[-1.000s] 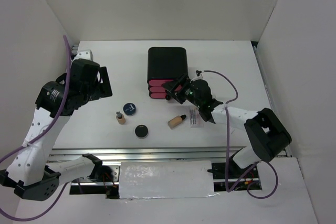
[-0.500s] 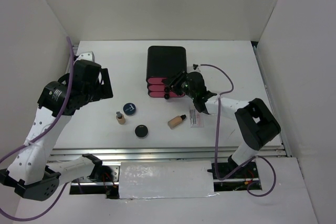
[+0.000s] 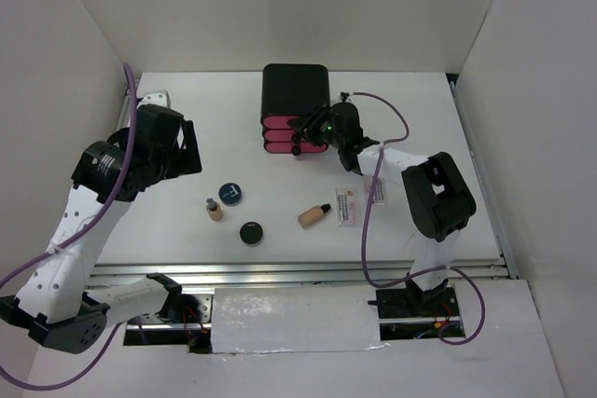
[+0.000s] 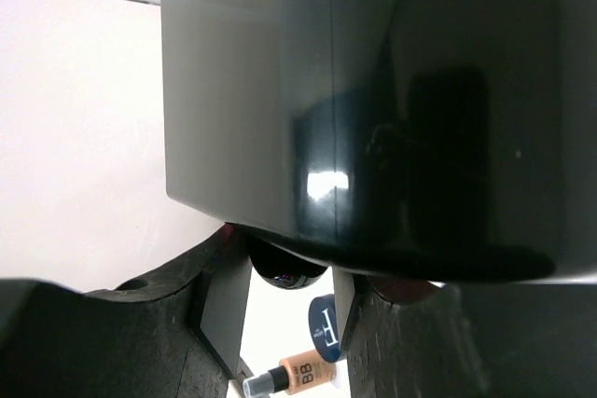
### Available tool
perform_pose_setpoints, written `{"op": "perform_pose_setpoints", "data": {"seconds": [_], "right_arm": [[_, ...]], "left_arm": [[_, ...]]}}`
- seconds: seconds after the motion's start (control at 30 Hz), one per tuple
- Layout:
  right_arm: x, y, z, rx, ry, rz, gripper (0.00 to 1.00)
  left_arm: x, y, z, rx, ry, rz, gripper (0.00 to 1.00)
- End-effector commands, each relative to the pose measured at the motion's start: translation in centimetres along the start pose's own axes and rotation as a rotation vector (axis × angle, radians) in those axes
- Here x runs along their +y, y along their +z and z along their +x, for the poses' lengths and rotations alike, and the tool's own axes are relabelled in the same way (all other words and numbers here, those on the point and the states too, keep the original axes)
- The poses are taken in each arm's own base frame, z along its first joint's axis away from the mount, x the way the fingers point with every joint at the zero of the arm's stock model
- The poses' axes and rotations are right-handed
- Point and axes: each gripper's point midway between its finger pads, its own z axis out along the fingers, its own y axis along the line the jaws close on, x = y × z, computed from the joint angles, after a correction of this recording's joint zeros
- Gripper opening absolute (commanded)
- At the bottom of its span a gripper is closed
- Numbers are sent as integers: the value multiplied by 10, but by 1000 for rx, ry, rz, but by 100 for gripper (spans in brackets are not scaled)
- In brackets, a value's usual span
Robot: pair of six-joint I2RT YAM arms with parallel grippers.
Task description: Organize the makeup
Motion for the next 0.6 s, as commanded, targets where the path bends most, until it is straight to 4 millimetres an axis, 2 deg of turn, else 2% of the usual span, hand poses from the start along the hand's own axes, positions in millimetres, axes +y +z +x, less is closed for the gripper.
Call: {"op": "perform_pose_setpoints", "data": {"seconds": [0.0, 0.07, 0.17, 0.37, 0.47, 0.53, 0.57], "right_arm": [[35, 0, -24, -44, -29, -94, 31], [41, -5, -21, -39, -18, -124, 29], [30, -18, -8, -24, 27, -127, 30], [36, -37, -1, -23, 31, -145, 30], [29, -48, 4, -25, 39, -135, 30], [35, -57, 4, -30, 38, -152, 30], [30, -60, 8, -25, 42, -144, 30]], "left_arm": [[2, -4, -12, -41, 6, -5, 99], [2, -4, -12, -42, 5, -10, 99], [2, -3, -11, -43, 3, -6, 99], [-3, -1, -7, -30, 5, 16, 99], [-5, -1, -7, -28, 2, 29, 99], [-5, -1, -5, -25, 1, 32, 99], [-5, -2, -5, -26, -3, 34, 99]]}}
